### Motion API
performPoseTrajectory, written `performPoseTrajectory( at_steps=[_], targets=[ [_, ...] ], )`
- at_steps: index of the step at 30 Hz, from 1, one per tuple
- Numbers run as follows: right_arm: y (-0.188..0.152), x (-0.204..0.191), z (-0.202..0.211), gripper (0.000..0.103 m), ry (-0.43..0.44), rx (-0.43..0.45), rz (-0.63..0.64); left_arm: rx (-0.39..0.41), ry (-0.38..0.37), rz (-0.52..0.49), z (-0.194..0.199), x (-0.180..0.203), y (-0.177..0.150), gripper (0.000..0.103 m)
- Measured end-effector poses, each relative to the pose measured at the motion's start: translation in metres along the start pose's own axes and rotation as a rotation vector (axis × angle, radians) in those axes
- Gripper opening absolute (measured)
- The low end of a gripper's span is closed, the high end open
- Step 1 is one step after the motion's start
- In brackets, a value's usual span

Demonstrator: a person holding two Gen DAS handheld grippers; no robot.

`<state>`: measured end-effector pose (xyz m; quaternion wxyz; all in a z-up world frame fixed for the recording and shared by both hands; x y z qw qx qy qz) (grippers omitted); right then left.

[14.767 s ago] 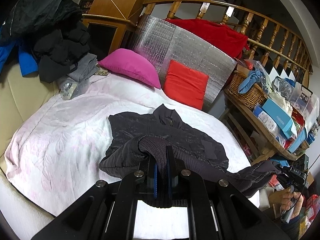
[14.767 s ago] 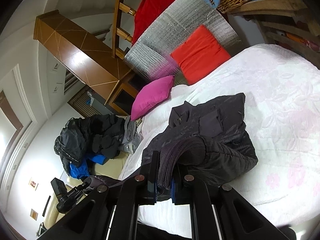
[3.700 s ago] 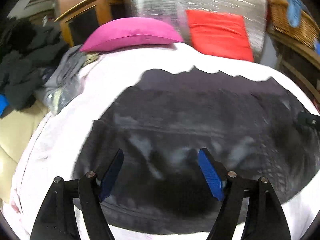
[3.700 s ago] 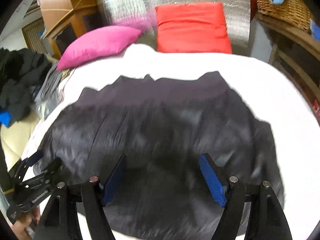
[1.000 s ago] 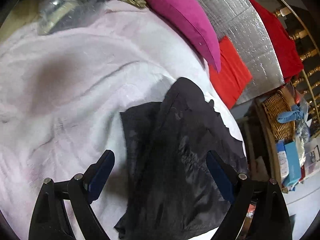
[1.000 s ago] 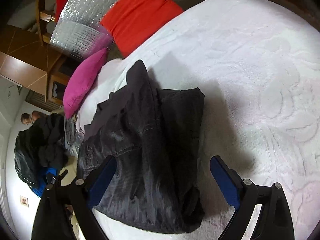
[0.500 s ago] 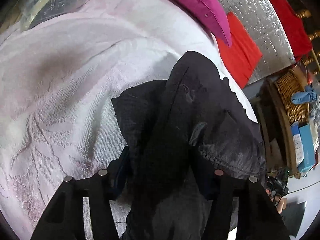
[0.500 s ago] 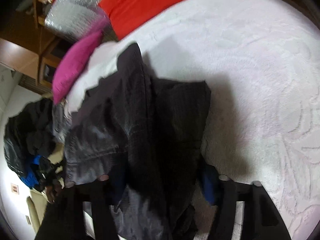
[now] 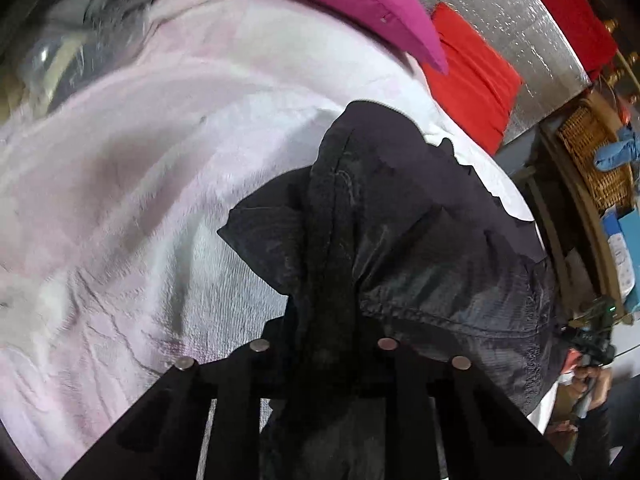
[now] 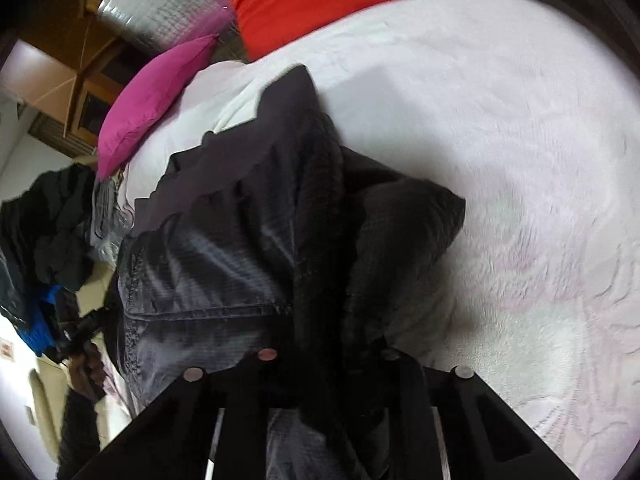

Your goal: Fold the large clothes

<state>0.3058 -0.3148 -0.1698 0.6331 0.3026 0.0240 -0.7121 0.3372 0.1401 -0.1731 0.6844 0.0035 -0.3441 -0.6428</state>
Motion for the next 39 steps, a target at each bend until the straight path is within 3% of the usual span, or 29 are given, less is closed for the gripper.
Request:
performPoseTrajectory(
  at_steps=[15, 21, 26, 32, 33, 37, 39],
  targets=[
    [0.033, -0.11, 0.164, 0.012, 0.01, 0.235, 0.227, 0.201, -0.054, -0.2, 0.119, 0.11, 0.04, 0.014],
    [0.024, -0.12, 0.238, 0.012, -0.003, 0.338, 0.264, 0.294, -0.102, -0.253, 0.179, 0.133, 0.032, 0.014],
    [0.005, -0.108, 0.268, 0.012, -0.012, 0.38, 0.255, 0.339, -0.144, -0.29, 0.204, 0.149, 0.008, 0.014],
    [-0.039, -0.064, 0.255, 0.012, -0.022, 0.368, 0.207, 0.32, -0.163, -0.288, 0.179, 0.145, -0.038, 0.014],
    [-0.049, -0.052, 0.246, 0.012, -0.029, 0.355, 0.194, 0.275, -0.134, -0.227, 0.169, 0.139, -0.047, 0.014],
    [-0.103, 0.015, 0.175, 0.013, -0.038, 0.248, 0.084, 0.185, -0.119, -0.164, 0.112, 0.108, -0.101, 0.015],
    [-0.13, 0.051, 0.133, 0.014, -0.078, 0.182, 0.004, 0.114, -0.061, -0.094, 0.075, 0.079, -0.132, 0.019]
  ],
)
Point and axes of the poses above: each gripper's, at about its wrist camera, not at the fingertips, and z roughly against the way its jaws point, x to its right, y to its top, the point moved 6 cm from there along -z, roughly the way its jaws point, and after that the axes turned 3 degrees about -y, right-handed, at the moved point
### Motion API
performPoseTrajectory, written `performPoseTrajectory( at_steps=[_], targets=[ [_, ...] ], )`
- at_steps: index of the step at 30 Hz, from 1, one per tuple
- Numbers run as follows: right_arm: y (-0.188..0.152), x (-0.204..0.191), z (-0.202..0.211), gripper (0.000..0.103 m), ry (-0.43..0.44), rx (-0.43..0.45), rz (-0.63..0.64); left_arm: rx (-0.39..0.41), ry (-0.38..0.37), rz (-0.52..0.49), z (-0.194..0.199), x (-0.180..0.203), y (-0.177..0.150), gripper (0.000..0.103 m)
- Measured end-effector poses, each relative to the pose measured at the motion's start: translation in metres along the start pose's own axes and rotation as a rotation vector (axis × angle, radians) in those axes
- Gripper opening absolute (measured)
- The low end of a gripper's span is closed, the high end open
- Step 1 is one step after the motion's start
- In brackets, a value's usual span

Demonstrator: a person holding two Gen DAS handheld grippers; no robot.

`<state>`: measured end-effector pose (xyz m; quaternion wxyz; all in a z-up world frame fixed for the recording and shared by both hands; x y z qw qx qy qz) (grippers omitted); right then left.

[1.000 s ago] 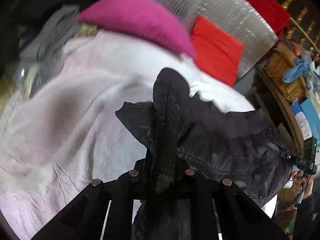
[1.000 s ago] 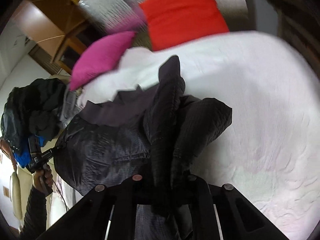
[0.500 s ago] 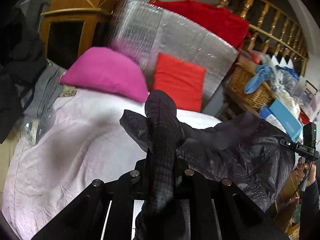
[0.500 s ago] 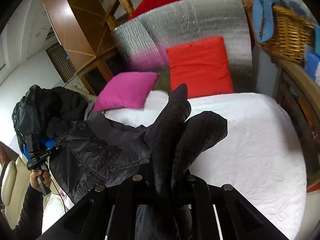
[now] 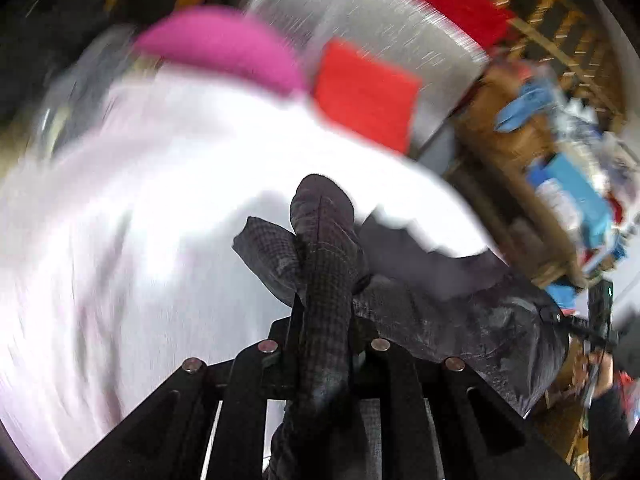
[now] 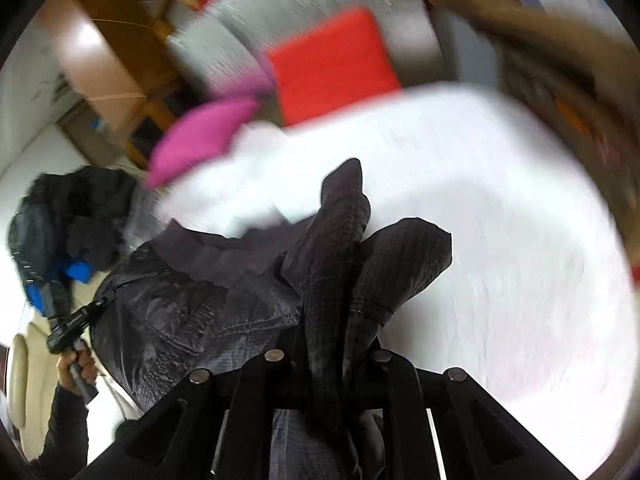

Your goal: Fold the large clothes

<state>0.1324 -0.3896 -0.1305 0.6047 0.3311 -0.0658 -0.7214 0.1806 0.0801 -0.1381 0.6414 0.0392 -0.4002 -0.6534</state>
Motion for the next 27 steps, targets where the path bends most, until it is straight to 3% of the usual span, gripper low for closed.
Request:
performPoseTrajectory(
  at_steps=[1, 3, 4, 6, 9, 11, 12, 14, 16, 18, 21, 24, 27],
  targets=[
    [-0.012, 0.015, -0.013, 0.021, -0.025, -0.019, -0.041, -0.042, 0.047, 0.034, -0.012, -0.014, -0.013, 0.03],
    [-0.034, 0.043, -0.029, 0.043, -0.023, -0.027, -0.16, -0.093, 0.112, 0.136, -0.025, -0.046, -0.036, 0.057],
    [-0.037, 0.048, -0.027, 0.06, -0.029, -0.008, -0.188, -0.076, 0.105, 0.175, -0.02, -0.053, -0.038, 0.06],
    [-0.036, 0.051, -0.013, 0.063, -0.065, 0.028, -0.182, -0.042, 0.114, 0.191, -0.002, -0.058, -0.033, 0.061],
    [-0.022, 0.042, 0.017, 0.063, -0.129, 0.092, -0.142, 0.003, 0.215, 0.098, 0.025, -0.043, -0.019, 0.062],
    [-0.014, 0.021, 0.038, 0.064, -0.083, 0.149, -0.111, 0.053, 0.291, 0.013, 0.043, -0.021, -0.012, 0.063],
    [-0.012, 0.011, 0.042, 0.066, -0.062, 0.162, -0.098, 0.069, 0.307, -0.022, 0.048, -0.011, -0.008, 0.068],
    [-0.016, -0.023, 0.048, 0.075, 0.02, 0.169, -0.043, 0.082, 0.313, -0.094, 0.052, 0.019, -0.011, 0.075],
    [-0.028, -0.044, 0.038, 0.076, 0.098, 0.123, -0.013, 0.092, 0.288, -0.159, 0.052, 0.047, -0.02, 0.076],
    [-0.041, -0.052, 0.02, 0.076, 0.126, 0.071, -0.003, 0.081, 0.258, -0.201, 0.042, 0.07, -0.035, 0.076],
    [-0.055, -0.023, -0.015, 0.076, -0.008, 0.006, -0.06, 0.009, 0.257, -0.226, 0.013, 0.079, -0.058, 0.076],
    [-0.056, -0.011, -0.011, 0.076, 0.023, 0.034, -0.155, -0.094, 0.328, -0.207, -0.017, 0.063, -0.08, 0.076],
    [-0.05, -0.027, 0.006, 0.076, -0.002, 0.074, -0.072, -0.072, 0.343, -0.195, -0.016, 0.06, -0.083, 0.076]
  ],
)
Point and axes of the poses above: each gripper's, at about its wrist camera, not at the fingertips, and z roughly against the way its jaws point, x to its right, y to its top, the point moved 6 cm from there along -z, roughly the way its jaws point, and after that the axes turned 3 degrees about -y, right-handed, at the moved point
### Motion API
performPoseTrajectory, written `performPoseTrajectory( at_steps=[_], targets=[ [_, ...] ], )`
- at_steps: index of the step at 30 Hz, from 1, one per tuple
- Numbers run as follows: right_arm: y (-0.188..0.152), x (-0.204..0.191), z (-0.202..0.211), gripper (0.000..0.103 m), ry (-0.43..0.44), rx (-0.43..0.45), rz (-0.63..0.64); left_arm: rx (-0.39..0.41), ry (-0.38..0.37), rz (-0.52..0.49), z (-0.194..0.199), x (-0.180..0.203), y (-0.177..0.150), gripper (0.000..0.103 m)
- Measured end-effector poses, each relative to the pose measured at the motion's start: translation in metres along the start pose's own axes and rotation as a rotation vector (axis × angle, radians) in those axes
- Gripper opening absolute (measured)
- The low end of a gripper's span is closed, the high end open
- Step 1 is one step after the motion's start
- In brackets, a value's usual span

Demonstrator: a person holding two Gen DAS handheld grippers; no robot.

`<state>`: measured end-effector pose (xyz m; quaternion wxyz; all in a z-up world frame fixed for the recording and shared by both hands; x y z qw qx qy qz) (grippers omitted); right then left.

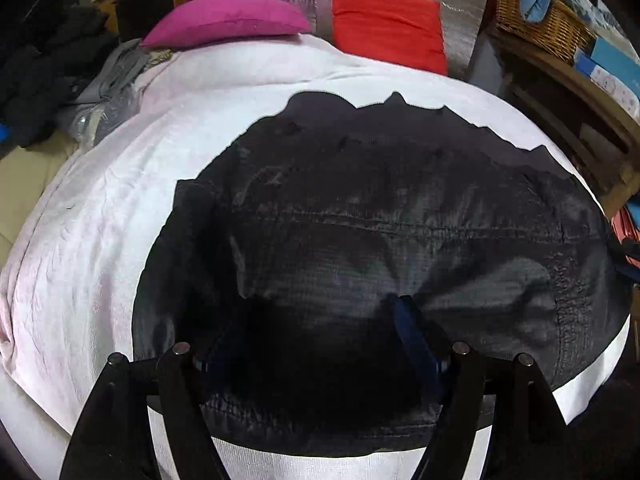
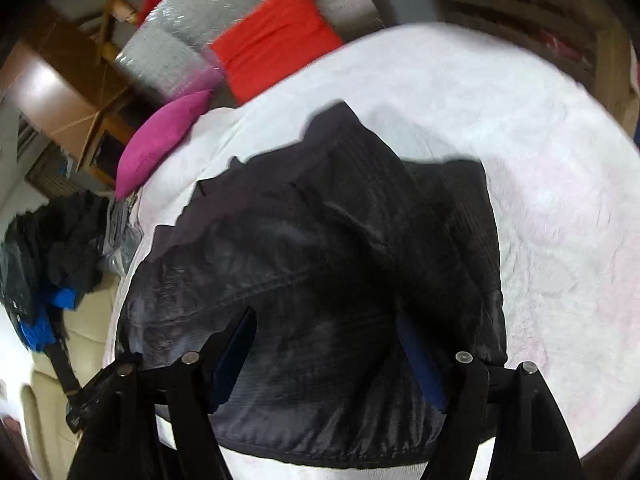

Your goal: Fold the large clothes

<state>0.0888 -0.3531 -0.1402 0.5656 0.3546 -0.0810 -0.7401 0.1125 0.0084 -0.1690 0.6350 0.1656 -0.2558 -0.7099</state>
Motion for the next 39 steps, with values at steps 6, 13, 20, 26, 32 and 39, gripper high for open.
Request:
performPoseTrajectory(
  at_steps=[6, 13, 20, 26, 32, 39],
  targets=[
    [0.006, 0.011, -0.014, 0.078, -0.075, -0.002, -0.027, -0.006, -0.003, -0.004, 0.003, 0.004, 0.0, 0.076],
    [0.011, 0.004, -0.001, 0.078, -0.045, 0.05, -0.023, -0.006, -0.002, -0.003, 0.007, 0.012, -0.005, 0.077],
    [0.015, 0.022, -0.022, 0.078, -0.097, 0.006, -0.098, -0.004, -0.007, -0.007, 0.007, 0.01, -0.006, 0.078],
    [0.013, -0.013, 0.011, 0.078, -0.041, 0.079, -0.049, 0.001, -0.015, 0.012, 0.015, 0.008, -0.007, 0.078],
    [-0.009, 0.011, -0.01, 0.078, -0.126, 0.009, -0.063, -0.002, 0.021, 0.022, 0.016, -0.006, -0.017, 0.08],
    [-0.01, -0.019, 0.013, 0.078, -0.082, 0.081, -0.02, 0.05, 0.013, 0.066, 0.039, 0.0, -0.013, 0.08]
  ],
)
Point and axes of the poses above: each gripper's, at about its wrist camera, not at the fingertips, and z roughly against the way its jaws point, x to its right, y to its top, the point moved 6 cm from there along -z, roughly the way its jaws point, and after that the axes turned 3 degrees about -y, right-handed, at the moved point
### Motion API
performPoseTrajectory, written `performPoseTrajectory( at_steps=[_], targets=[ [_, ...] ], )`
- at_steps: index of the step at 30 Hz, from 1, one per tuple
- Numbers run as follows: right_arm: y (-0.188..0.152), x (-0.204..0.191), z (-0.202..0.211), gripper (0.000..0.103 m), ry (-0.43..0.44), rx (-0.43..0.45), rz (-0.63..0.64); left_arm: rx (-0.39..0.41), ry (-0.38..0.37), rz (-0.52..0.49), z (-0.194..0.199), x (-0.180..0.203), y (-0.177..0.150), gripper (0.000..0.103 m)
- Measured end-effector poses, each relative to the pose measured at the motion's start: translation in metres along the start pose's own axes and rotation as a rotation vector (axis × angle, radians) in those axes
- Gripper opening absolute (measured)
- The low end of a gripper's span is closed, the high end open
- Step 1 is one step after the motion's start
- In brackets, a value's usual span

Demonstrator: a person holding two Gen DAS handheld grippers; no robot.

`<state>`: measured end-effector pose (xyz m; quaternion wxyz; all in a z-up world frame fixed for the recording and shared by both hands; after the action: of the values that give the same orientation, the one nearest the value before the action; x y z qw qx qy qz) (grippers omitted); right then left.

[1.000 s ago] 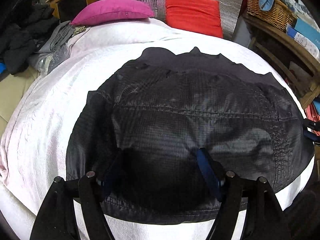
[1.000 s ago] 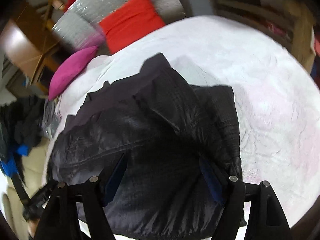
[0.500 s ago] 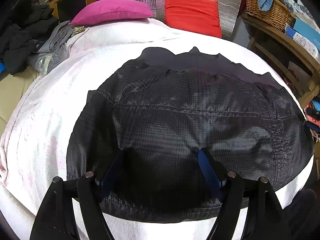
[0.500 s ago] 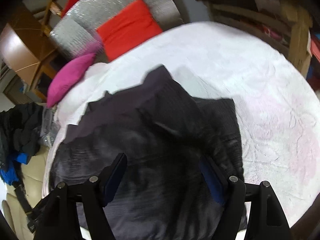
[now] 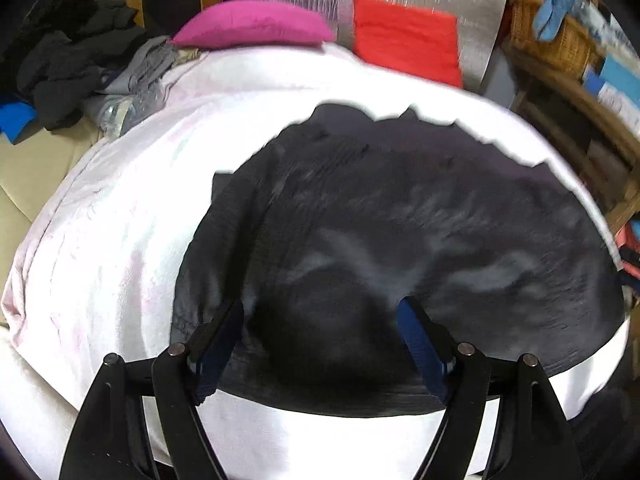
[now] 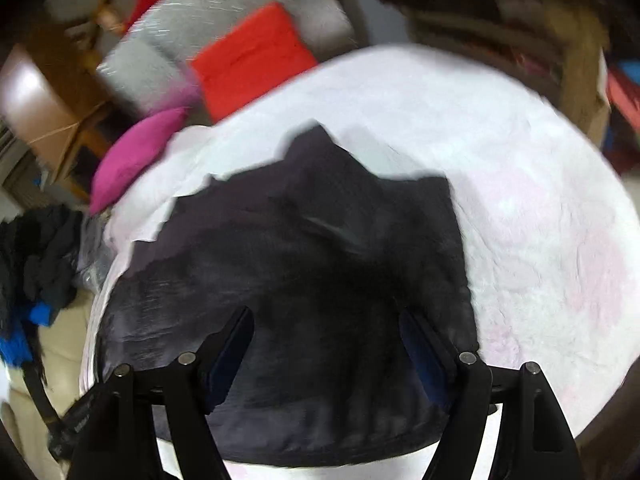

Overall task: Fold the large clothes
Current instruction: 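Smooth the jacket hem and open both grippers, pulling back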

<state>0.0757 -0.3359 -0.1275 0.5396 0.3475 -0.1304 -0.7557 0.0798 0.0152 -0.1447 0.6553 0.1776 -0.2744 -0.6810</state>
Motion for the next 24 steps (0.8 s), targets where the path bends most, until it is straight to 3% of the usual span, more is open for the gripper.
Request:
performPoseTrajectory(
  at_steps=[4, 8, 10, 12, 18, 24],
  targets=[
    [-0.024, -0.048, 0.008, 0.079, 0.057, 0.024, 0.093, 0.049, -0.046, -0.056, 0.013, 0.042, 0.003, 0.08],
    [-0.058, -0.071, -0.019, 0.079, -0.072, -0.004, 0.235, 0.017, -0.014, -0.143, -0.006, 0.075, -0.011, 0.08],
    [-0.074, -0.067, -0.044, 0.08, -0.186, -0.039, 0.302, -0.017, 0.024, -0.17, -0.025, 0.081, -0.021, 0.082],
    [-0.08, -0.066, -0.054, 0.08, -0.219, -0.052, 0.334, -0.028, 0.047, -0.172, -0.035, 0.081, -0.026, 0.087],
    [-0.073, -0.072, -0.043, 0.081, -0.231, -0.032, 0.298, -0.033, 0.034, -0.145, -0.028, 0.073, -0.02, 0.091],
    [-0.072, -0.075, 0.015, 0.081, -0.175, 0.04, 0.263, 0.039, -0.004, -0.123, 0.008, 0.074, -0.016, 0.091]
  ],
)
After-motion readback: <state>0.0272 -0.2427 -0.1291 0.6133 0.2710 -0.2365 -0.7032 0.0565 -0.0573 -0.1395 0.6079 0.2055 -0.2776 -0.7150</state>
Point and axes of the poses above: each gripper's, at about its wrist camera, not at the fingertips, and z roughly against the way its jaws point, x to its right, y to its top, the point moved 6 cm from there along -z, roughly the way its jaws point, and after that the axes turned 3 degrees about -y, right-handed, at the moved point
